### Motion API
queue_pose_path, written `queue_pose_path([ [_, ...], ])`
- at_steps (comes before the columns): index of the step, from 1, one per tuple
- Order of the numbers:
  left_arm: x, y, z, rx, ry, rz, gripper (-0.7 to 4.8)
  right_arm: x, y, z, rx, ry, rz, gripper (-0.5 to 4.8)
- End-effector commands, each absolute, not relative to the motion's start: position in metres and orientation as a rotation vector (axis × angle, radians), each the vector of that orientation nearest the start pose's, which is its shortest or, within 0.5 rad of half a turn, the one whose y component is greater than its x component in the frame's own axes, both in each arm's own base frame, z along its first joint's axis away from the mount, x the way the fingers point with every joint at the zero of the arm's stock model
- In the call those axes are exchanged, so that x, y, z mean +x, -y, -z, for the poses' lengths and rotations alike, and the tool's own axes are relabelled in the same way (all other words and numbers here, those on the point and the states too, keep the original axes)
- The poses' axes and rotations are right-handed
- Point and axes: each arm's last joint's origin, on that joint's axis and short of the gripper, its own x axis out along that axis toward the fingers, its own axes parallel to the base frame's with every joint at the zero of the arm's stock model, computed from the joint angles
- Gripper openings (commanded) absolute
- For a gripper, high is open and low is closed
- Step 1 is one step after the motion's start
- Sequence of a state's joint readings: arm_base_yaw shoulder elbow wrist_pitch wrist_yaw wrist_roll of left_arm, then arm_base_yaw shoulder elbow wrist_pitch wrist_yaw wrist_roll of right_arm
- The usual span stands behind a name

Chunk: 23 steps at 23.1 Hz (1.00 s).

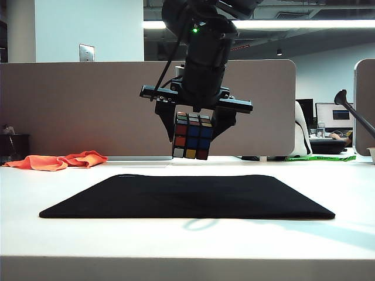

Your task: Pick up the cube on the right side of the mouse pad, then place it in the center of the mouse pad.

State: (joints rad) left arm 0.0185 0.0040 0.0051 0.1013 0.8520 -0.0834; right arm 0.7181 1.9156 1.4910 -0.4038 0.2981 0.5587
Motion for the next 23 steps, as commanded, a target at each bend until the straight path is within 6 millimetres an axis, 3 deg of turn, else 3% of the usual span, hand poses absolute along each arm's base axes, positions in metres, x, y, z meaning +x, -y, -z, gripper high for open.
queue_pose_path([
  [1, 0.087, 0.020, -0.176, -0.030, 0.074, 0.834, -0.06, 0.324, -0.272, -0.238, 0.169, -0.793, -0.153, 2.11],
  [6, 0.087, 0.020, -0.176, -0.030, 0.074, 0.834, -0.06, 0.325, -0.274, -0.226, 0.199, -0.844, -0.140, 2.12],
  [10, 0.087, 0.020, -0.176, -0.030, 0.074, 0.834, -0.06, 0.325, -0.276, -0.218, 0.209, -0.874, -0.117, 2.53],
  [23, 0.087, 0.020, -0.176, -0.030, 0.074, 0.834, -0.06, 0.331, -0.275, -0.206, 0.198, -0.889, -0.101, 2.53],
])
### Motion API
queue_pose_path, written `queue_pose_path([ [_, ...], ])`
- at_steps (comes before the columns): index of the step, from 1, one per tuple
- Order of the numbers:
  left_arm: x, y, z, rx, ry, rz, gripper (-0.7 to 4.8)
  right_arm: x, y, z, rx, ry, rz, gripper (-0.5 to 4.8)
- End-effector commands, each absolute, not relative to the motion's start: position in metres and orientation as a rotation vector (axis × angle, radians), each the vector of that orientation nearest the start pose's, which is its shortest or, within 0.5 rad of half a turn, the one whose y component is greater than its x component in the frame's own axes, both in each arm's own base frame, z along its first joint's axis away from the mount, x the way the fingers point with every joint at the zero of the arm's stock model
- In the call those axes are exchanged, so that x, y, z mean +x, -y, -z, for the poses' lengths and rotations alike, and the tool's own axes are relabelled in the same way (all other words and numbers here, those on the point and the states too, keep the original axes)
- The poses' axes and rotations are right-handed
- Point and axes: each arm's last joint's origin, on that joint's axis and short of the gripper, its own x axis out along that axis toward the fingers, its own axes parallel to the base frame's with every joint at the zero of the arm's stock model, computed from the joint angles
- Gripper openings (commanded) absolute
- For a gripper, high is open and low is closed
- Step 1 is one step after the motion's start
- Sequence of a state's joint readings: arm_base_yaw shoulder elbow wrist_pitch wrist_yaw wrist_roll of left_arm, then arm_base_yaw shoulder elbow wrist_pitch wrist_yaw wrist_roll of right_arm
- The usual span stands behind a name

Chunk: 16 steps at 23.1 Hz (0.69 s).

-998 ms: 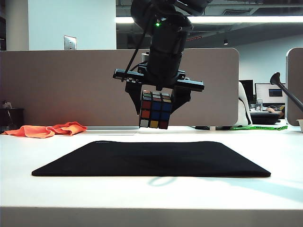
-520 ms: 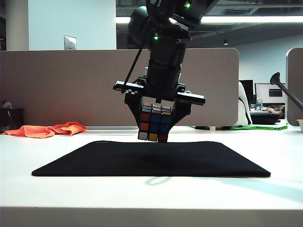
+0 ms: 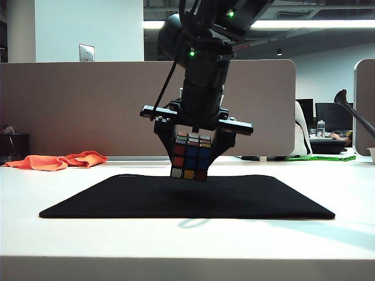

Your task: Pick up the cube on the right side of the mouse pad, then place it in the center of the mouse pad.

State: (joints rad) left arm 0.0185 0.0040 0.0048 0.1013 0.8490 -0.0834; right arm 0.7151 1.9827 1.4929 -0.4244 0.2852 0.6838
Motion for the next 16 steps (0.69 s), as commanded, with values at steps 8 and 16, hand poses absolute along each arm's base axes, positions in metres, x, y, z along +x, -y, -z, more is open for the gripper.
queue_pose_path([
  [8, 0.087, 0.020, -0.176, -0.030, 0.074, 0.833, -0.06, 0.336, -0.275, -0.197, 0.195, -0.894, -0.097, 2.54],
  [16, 0.087, 0.020, -0.176, -0.030, 0.074, 0.833, -0.06, 0.340, -0.277, -0.192, 0.202, -0.874, -0.105, 2.53],
])
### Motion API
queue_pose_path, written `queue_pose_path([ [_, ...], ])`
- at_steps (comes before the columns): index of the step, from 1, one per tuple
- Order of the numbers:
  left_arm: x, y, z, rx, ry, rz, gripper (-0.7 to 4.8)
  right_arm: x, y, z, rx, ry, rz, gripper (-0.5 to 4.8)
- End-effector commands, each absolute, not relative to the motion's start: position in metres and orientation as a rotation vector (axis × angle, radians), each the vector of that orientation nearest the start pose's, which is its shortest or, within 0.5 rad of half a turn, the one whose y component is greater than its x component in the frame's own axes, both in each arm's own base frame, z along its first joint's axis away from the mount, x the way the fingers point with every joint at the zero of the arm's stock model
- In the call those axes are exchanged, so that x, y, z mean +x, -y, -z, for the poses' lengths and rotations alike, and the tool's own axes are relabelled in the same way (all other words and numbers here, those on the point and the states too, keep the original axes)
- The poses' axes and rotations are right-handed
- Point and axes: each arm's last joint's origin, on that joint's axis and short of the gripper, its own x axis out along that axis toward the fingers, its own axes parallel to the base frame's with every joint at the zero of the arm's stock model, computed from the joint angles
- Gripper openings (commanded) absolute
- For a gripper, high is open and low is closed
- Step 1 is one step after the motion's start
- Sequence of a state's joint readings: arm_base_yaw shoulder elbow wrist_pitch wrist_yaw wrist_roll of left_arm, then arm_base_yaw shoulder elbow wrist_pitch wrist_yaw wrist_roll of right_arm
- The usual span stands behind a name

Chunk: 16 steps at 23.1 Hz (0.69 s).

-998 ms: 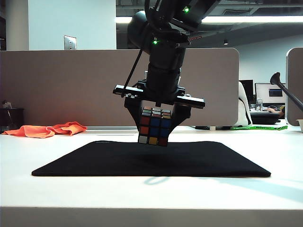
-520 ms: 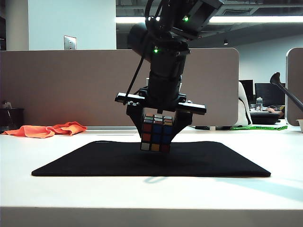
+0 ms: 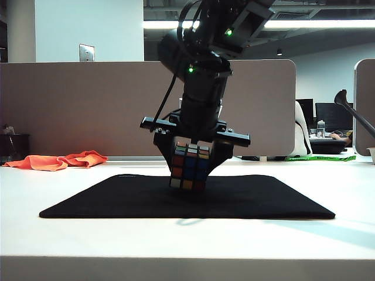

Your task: Pick up the cube on the right side of the mouse pad, then place it in the center of the mouse pad.

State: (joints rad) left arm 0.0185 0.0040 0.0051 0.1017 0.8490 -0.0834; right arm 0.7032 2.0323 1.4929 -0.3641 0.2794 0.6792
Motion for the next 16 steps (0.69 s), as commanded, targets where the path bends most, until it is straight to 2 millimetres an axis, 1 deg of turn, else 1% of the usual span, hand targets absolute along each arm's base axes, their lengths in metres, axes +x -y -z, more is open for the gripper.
queue_pose_path([
  [1, 0.0874, 0.0201, -0.1760, -0.030, 0.074, 0.833, -0.06, 0.3413, -0.2755, -0.1915, 0.201, -0.878, -0.100, 2.54],
  [5, 0.0874, 0.0201, -0.1760, -0.030, 0.074, 0.833, -0.06, 0.3425, -0.2754, -0.1893, 0.199, -0.875, -0.092, 2.54],
  [6, 0.0874, 0.0201, -0.1760, -0.030, 0.074, 0.833, -0.06, 0.3426, -0.2754, -0.1891, 0.199, -0.875, -0.092, 2.57],
  [8, 0.0874, 0.0201, -0.1760, -0.030, 0.074, 0.833, -0.06, 0.3427, -0.2752, -0.1892, 0.198, -0.873, -0.090, 2.80],
  [11, 0.0874, 0.0201, -0.1760, -0.030, 0.074, 0.833, -0.06, 0.3427, -0.2753, -0.1892, 0.198, -0.873, -0.090, 2.80],
  [13, 0.0874, 0.0201, -0.1760, -0.030, 0.074, 0.833, -0.06, 0.3428, -0.2753, -0.1894, 0.199, -0.872, -0.090, 3.04],
  [14, 0.0874, 0.0201, -0.1760, -0.030, 0.074, 0.833, -0.06, 0.3428, -0.2753, -0.1894, 0.199, -0.871, -0.090, 3.33],
  [16, 0.0874, 0.0201, -0.1760, -0.030, 0.074, 0.833, -0.06, 0.3428, -0.2755, -0.1895, 0.200, -0.870, -0.091, 3.42],
])
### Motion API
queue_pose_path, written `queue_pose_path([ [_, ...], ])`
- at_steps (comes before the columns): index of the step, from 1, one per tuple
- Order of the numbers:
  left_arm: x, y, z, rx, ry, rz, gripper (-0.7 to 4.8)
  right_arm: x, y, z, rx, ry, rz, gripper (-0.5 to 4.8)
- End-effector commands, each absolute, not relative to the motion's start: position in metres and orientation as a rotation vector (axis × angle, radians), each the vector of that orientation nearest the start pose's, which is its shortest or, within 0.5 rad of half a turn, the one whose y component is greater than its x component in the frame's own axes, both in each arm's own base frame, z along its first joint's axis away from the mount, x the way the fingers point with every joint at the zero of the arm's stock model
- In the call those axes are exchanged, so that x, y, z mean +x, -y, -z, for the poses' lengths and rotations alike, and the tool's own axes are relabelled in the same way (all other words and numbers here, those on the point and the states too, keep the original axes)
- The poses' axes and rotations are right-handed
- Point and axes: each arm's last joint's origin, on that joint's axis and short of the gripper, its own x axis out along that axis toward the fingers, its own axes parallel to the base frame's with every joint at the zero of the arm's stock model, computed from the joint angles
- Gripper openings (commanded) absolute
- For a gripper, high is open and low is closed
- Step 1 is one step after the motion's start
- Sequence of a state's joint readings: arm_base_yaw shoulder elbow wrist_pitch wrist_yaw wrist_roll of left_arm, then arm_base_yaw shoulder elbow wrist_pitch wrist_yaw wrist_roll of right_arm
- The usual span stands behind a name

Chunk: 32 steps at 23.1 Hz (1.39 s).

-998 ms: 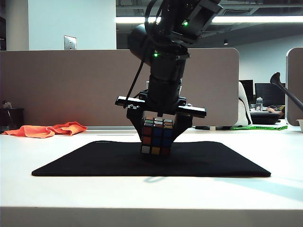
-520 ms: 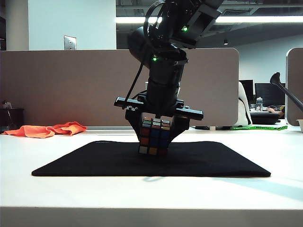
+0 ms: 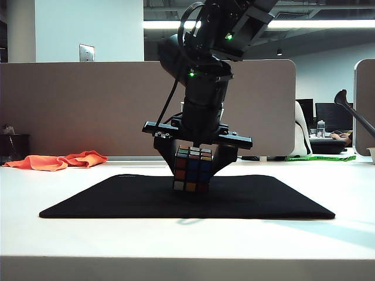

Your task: Pick up the cube on the right side of the mouse pad, then place it in the center of the mouse pad.

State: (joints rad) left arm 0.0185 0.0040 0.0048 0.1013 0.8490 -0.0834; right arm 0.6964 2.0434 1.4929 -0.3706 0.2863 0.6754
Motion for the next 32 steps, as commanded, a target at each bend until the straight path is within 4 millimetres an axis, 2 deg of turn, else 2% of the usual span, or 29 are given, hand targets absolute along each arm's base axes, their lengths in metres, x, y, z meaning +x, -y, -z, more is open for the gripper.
queue_pose_path([
  [1, 0.087, 0.020, -0.176, -0.030, 0.074, 0.833, -0.06, 0.343, -0.275, -0.190, 0.200, -0.870, -0.091, 3.42],
  [6, 0.087, 0.020, -0.176, -0.030, 0.074, 0.833, -0.06, 0.344, -0.277, -0.193, 0.218, -0.845, -0.102, 3.42],
  [13, 0.087, 0.020, -0.176, -0.030, 0.074, 0.833, -0.06, 0.355, -0.285, -0.237, 0.198, -0.759, -0.160, 3.46],
  [15, 0.087, 0.020, -0.176, -0.030, 0.074, 0.833, -0.06, 0.356, -0.284, -0.246, 0.188, -0.718, -0.122, 3.83],
  [21, 0.087, 0.020, -0.176, -0.030, 0.074, 0.832, -0.06, 0.357, -0.278, -0.256, 0.131, -0.645, -0.048, 3.76],
  [23, 0.088, 0.020, -0.176, -0.032, 0.075, 0.813, -0.06, 0.358, -0.272, -0.263, 0.143, -0.619, -0.031, 2.90],
  [24, 0.088, 0.019, -0.176, -0.033, 0.076, 0.797, -0.06, 0.359, -0.268, -0.268, 0.146, -0.608, -0.029, 1.93],
  [25, 0.089, 0.019, -0.176, -0.034, 0.078, 0.778, -0.06, 0.362, -0.262, -0.271, 0.144, -0.604, -0.027, 1.30],
  [26, 0.089, 0.019, -0.176, -0.035, 0.079, 0.761, -0.06, 0.361, -0.260, -0.275, 0.118, -0.599, -0.035, 0.44],
  [27, 0.089, 0.018, -0.176, -0.035, 0.079, 0.760, -0.06, 0.362, -0.254, -0.280, 0.089, -0.593, -0.043, 0.02],
  [29, 0.089, 0.018, -0.176, -0.034, 0.079, 0.758, -0.06, 0.361, -0.246, -0.293, -0.015, -0.581, -0.112, -0.05],
  [32, 0.090, 0.016, -0.176, -0.040, 0.083, 0.680, -0.06, 0.359, -0.223, -0.324, -0.023, -0.504, -0.092, -0.05],
])
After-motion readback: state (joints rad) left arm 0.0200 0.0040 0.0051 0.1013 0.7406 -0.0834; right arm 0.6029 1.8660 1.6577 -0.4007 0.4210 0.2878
